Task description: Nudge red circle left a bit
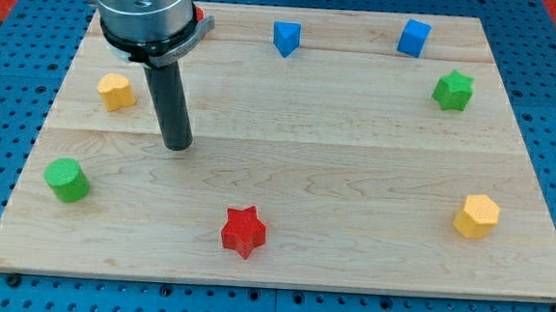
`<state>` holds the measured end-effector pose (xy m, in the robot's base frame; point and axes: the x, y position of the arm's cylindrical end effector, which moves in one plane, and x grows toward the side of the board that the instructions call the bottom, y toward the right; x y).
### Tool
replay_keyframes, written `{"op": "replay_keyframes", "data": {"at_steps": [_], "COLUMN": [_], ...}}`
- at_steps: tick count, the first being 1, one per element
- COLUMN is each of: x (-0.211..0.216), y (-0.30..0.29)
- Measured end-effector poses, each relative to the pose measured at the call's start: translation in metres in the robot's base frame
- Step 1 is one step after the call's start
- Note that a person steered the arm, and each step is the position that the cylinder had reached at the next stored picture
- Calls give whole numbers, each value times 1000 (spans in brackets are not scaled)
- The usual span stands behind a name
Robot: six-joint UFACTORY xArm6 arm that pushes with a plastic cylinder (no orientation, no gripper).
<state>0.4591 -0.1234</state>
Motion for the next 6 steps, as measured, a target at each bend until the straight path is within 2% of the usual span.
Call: {"op": "replay_keyframes", "data": {"at_steps": [5, 6], "x": [7, -29], "y": [-2, -8]}}
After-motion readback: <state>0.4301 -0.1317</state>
